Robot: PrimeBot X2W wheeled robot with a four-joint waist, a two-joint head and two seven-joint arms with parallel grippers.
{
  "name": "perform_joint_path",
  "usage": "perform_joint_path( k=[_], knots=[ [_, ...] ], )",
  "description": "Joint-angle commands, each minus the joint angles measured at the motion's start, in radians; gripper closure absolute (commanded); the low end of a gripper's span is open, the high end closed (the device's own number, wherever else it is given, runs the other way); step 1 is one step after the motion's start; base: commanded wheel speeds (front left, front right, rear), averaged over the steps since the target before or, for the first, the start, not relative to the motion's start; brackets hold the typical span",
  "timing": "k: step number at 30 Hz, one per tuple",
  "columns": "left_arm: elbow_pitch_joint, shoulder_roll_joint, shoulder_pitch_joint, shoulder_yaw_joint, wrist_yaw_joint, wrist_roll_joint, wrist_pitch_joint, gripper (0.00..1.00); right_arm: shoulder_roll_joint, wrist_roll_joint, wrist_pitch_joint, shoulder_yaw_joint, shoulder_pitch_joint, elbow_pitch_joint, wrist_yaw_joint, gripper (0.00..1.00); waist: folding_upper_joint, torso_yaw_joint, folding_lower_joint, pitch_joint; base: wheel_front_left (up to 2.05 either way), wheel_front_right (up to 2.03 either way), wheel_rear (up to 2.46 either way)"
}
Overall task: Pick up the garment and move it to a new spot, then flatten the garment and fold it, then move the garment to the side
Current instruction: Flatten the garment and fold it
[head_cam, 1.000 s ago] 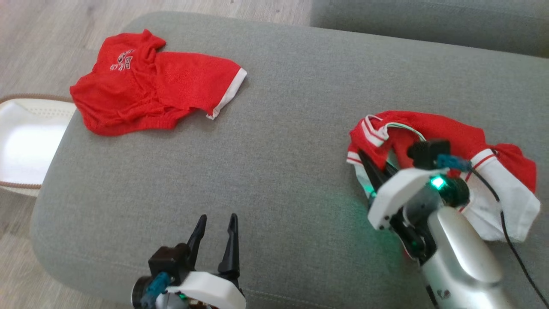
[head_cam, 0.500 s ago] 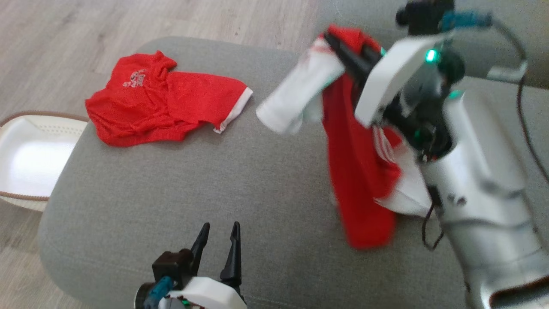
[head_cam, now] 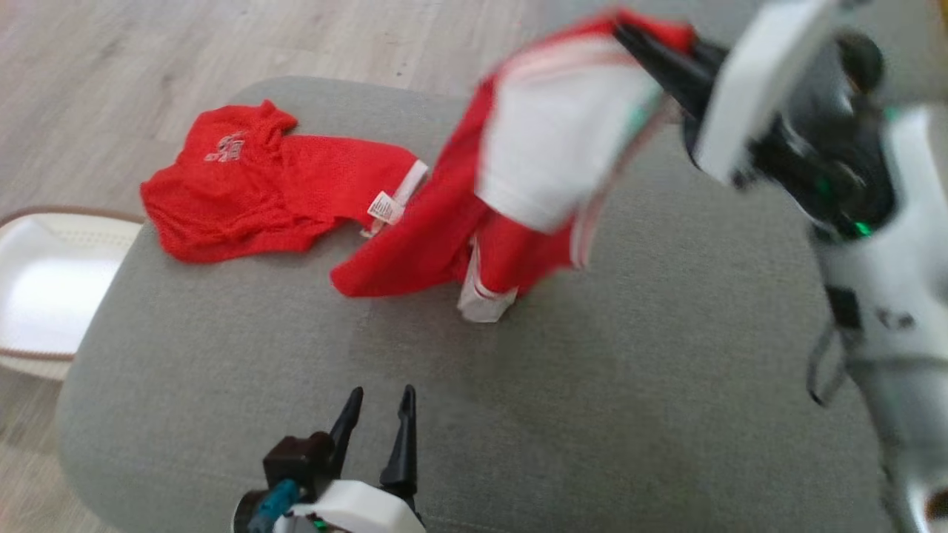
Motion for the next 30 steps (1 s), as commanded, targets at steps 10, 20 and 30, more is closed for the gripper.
perform_joint_path(
  k=[10,20,30],
  knots=[
    [-0.034,-0.005,-0.042,0.067,-0.003,0.016,-0.012,0.00,-0.315,0.069,0.164,0.001,0.304,-0.110,-0.001,1.00,0.0000,-0.151,0.0000,0.047,0.00,0.00,0.00],
    [-0.028,-0.005,-0.070,0.054,-0.008,0.023,-0.012,0.00,-0.461,-0.061,0.110,-0.069,0.384,0.058,-0.001,1.00,0.0000,-0.181,0.0000,0.072,0.00,0.00,0.00],
    [-0.027,-0.005,-0.077,0.051,-0.004,0.025,-0.012,0.00,-0.482,-0.222,-0.037,-0.074,0.392,0.215,-0.001,0.00,0.0000,-0.164,0.0000,0.088,0.00,0.00,0.00]
  ],
)
